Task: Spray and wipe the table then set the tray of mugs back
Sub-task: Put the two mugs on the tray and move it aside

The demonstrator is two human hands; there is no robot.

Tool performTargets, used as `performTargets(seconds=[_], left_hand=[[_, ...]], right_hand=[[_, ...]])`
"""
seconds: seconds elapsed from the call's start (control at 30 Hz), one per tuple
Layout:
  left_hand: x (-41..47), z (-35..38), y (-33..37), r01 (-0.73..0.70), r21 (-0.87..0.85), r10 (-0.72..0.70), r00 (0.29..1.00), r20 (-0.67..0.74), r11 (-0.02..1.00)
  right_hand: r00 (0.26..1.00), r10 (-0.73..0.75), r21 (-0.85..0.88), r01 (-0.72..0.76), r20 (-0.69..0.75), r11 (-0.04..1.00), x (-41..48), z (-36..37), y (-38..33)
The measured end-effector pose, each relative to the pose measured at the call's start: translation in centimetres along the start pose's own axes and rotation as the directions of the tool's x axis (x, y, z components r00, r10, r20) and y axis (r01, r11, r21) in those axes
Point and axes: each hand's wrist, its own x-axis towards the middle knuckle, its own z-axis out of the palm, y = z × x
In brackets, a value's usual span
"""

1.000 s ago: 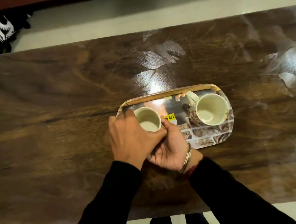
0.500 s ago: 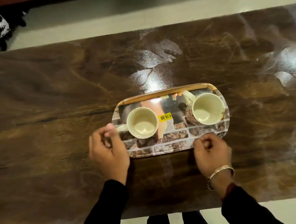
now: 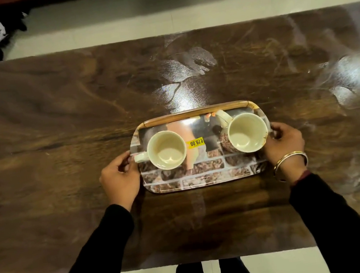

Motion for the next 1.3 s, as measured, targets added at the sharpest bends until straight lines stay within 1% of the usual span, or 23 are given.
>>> performTargets(seconds=[0.07, 0.13, 0.27, 0.37, 0.5, 0.6, 0.7, 0.77, 0.83, 0.9, 0.97, 1.07, 1.17, 1.3], left_hand=[[0.5, 0.1, -0.3, 0.056, -0.055, -0.055, 0.998, 0.028, 0.997], [0.7, 0.3, -0.5, 0.085, -0.072, -0.082, 0.996, 0.037, 0.994], [0.7, 0.4, -0.4, 0.134, -0.133, -0.131, 0.991, 0.025, 0.982], [0.7, -0.2, -0.8, 0.158, -0.19, -0.161, 0.987, -0.001, 0.969], [0.8, -2.1, -2.0, 0.199, -0.278, -0.22, 0.975, -0.044, 0.94], [0.9, -4.5, -3.7, 0.253, -0.36, -0.296, 0.952, -0.071, 0.898], [1.2, -7.1, -5.6, 0.303, -0.418, -0.372, 0.924, -0.094, 0.857], [1.3, -8.5, -6.6, 0.343, -0.446, -0.428, 0.898, -0.102, 0.827], [1.4, -10.3, -7.7, 0.351, -0.479, -0.462, 0.877, -0.135, 0.805], [1.6, -12.0, -9.1, 0.341, -0.501, -0.472, 0.867, -0.16, 0.796], [2.3, -13.1, -10.5, 0.361, -0.525, -0.505, 0.848, -0.159, 0.771], [3.8, -14.1, -12.5, 0.394, -0.593, -0.574, 0.806, -0.145, 0.703], [5.0, -14.4, -12.4, 0.381, -0.624, -0.578, 0.804, -0.141, 0.682], [7.2, -15.2, -12.3, 0.372, -0.71, -0.621, 0.775, -0.117, 0.598]], right_hand=[[0.989, 0.099, 0.048, -0.105, 0.106, 0.993, 1.3, -0.5, 0.4], [0.98, 0.124, 0.062, -0.135, 0.155, 0.989, 2.1, -0.7, 0.9], [0.99, 0.049, 0.039, -0.054, 0.131, 0.998, 2.3, -0.7, 0.9], [0.991, -0.023, -0.018, 0.026, 0.13, 1.0, 2.7, -0.3, -0.3], [0.974, -0.153, -0.053, 0.164, 0.167, 0.985, 3.7, 1.2, -4.1], [0.932, -0.263, -0.059, 0.286, 0.248, 0.956, 4.6, 4.1, -8.5], [0.857, -0.371, -0.035, 0.409, 0.358, 0.912, 4.7, 7.9, -14.1], [0.793, -0.438, -0.012, 0.489, 0.424, 0.872, 4.2, 10.5, -17.6], [0.733, -0.485, 0.016, 0.545, 0.477, 0.839, 3.5, 13.9, -21.4], [0.669, -0.512, 0.022, 0.597, 0.539, 0.802, 2.4, 17.5, -25.3], [0.6, -0.543, 0.022, 0.659, 0.588, 0.752, 1.4, 20.7, -29.3], [0.475, -0.578, -0.044, 0.796, 0.664, 0.604, -0.1, 26.1, -35.1], [0.423, -0.577, -0.048, 0.833, 0.698, 0.552, -0.5, 30.2, -39.4], [0.308, -0.612, -0.01, 0.898, 0.729, 0.441, -2.6, 35.4, -44.7]])
